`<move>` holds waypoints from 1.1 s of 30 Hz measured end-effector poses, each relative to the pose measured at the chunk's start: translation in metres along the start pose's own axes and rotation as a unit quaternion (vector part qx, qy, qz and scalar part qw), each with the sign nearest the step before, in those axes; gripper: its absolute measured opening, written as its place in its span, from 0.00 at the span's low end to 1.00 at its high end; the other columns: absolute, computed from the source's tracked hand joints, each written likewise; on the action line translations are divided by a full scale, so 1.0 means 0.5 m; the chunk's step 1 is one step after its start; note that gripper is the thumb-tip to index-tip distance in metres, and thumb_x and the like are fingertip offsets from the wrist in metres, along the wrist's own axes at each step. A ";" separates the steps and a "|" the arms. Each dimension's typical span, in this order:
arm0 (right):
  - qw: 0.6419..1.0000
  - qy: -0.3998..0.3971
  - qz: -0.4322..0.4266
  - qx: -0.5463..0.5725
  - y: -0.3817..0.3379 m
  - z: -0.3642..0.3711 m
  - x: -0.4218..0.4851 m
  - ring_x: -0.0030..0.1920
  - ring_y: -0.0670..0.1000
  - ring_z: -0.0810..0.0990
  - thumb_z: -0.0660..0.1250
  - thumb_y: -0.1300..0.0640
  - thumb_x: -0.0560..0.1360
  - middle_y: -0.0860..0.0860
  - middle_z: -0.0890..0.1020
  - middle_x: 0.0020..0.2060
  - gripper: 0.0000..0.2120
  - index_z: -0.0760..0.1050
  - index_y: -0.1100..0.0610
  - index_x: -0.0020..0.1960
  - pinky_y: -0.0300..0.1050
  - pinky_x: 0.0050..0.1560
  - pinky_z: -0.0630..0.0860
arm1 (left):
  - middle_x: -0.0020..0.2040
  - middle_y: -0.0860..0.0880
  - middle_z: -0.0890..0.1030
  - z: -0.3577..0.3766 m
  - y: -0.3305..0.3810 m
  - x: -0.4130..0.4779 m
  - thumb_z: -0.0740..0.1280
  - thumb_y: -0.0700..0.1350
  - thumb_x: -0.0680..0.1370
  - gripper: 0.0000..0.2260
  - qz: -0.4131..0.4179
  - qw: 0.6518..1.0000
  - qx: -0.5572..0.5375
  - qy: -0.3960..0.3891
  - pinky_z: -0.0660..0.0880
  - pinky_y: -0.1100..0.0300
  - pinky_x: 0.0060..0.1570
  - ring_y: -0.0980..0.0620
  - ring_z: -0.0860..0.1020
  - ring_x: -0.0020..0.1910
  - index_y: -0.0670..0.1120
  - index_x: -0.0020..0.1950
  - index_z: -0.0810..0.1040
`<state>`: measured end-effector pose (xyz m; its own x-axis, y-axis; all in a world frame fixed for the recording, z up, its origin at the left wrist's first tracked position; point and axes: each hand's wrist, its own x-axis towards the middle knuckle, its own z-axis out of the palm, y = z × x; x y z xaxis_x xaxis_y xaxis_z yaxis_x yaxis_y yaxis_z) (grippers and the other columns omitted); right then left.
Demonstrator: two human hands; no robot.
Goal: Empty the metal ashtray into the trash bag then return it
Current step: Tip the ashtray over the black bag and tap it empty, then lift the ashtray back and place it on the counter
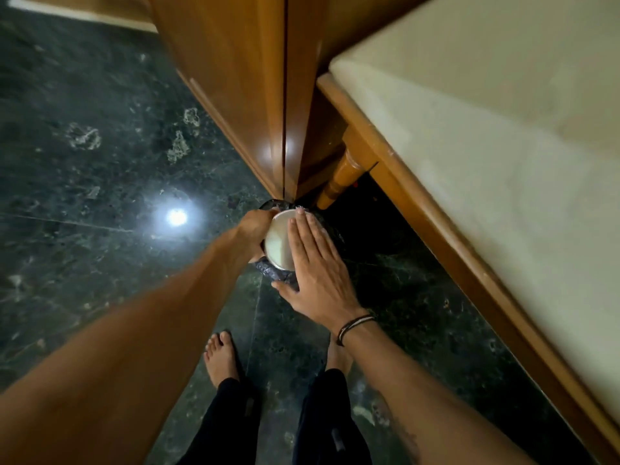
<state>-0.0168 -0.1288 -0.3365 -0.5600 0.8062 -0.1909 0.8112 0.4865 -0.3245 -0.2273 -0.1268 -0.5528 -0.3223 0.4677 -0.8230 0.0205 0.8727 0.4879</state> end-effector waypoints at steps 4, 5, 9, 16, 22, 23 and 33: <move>0.987 0.019 0.111 0.118 -0.059 -0.120 -0.005 0.89 0.59 0.52 0.64 0.33 0.83 0.56 0.48 0.89 0.47 0.48 0.58 0.89 0.56 0.85 0.60 | 0.53 0.39 0.87 -0.060 0.313 -0.305 0.66 0.55 0.85 0.16 0.036 0.982 -0.121 -0.144 0.83 0.41 0.62 0.39 0.86 0.51 0.43 0.51 0.83; 0.979 0.019 0.142 0.143 -0.075 -0.159 -0.007 0.88 0.58 0.56 0.62 0.32 0.83 0.55 0.50 0.89 0.45 0.50 0.56 0.89 0.56 0.83 0.65 | 0.48 0.40 0.86 -0.077 0.326 -0.380 0.64 0.53 0.87 0.16 0.040 0.986 -0.128 -0.096 0.83 0.44 0.55 0.41 0.84 0.46 0.45 0.47 0.82; 0.946 0.033 0.224 0.234 -0.147 -0.312 -0.023 0.79 0.59 0.73 0.56 0.32 0.85 0.53 0.72 0.82 0.34 0.62 0.47 0.86 0.58 0.73 0.75 | 0.41 0.43 0.83 -0.149 0.403 -0.579 0.60 0.55 0.89 0.20 0.099 0.990 -0.094 -0.024 0.77 0.52 0.42 0.42 0.82 0.41 0.48 0.42 0.80; 0.747 0.044 0.333 0.574 -0.269 -0.610 -0.052 0.67 0.59 0.80 0.64 0.18 0.71 0.53 0.78 0.72 0.44 0.72 0.45 0.76 0.63 0.61 0.85 | 0.30 0.45 0.72 -0.267 0.552 -0.865 0.60 0.52 0.89 0.26 0.298 0.951 -0.073 -0.042 0.67 0.58 0.33 0.51 0.70 0.29 0.43 0.33 0.72; 0.693 0.118 0.278 0.655 -0.295 -0.844 -0.078 0.48 0.46 0.85 0.75 0.38 0.78 0.50 0.84 0.55 0.21 0.75 0.51 0.62 0.43 0.39 0.84 | 0.31 0.53 0.71 -0.296 0.713 -1.062 0.61 0.51 0.89 0.22 0.417 0.905 -0.071 -0.036 0.67 0.65 0.31 0.59 0.68 0.28 0.48 0.35 0.70; 0.692 0.145 0.263 0.656 -0.299 -0.876 -0.088 0.48 0.47 0.86 0.76 0.40 0.78 0.50 0.84 0.53 0.19 0.75 0.50 0.59 0.44 0.41 0.86 | 0.31 0.55 0.72 -0.296 0.732 -1.090 0.62 0.52 0.89 0.22 0.428 0.900 -0.073 -0.038 0.68 0.65 0.33 0.59 0.69 0.29 0.49 0.35 0.71; 0.808 0.317 0.073 0.491 -0.182 -1.139 -0.228 0.61 0.41 0.80 0.86 0.50 0.70 0.45 0.79 0.63 0.33 0.75 0.47 0.70 0.39 0.61 0.82 | 0.62 0.46 0.90 -0.264 0.874 -1.297 0.83 0.63 0.65 0.36 0.444 0.872 -0.049 -0.199 0.82 0.50 0.67 0.44 0.87 0.64 0.47 0.68 0.85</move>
<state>0.0693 -0.0730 0.2423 -0.0186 0.9927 0.1189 0.1623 0.1203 -0.9794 -0.1342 -0.0674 0.2326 0.1345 0.9818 -0.1338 0.0064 0.1342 0.9909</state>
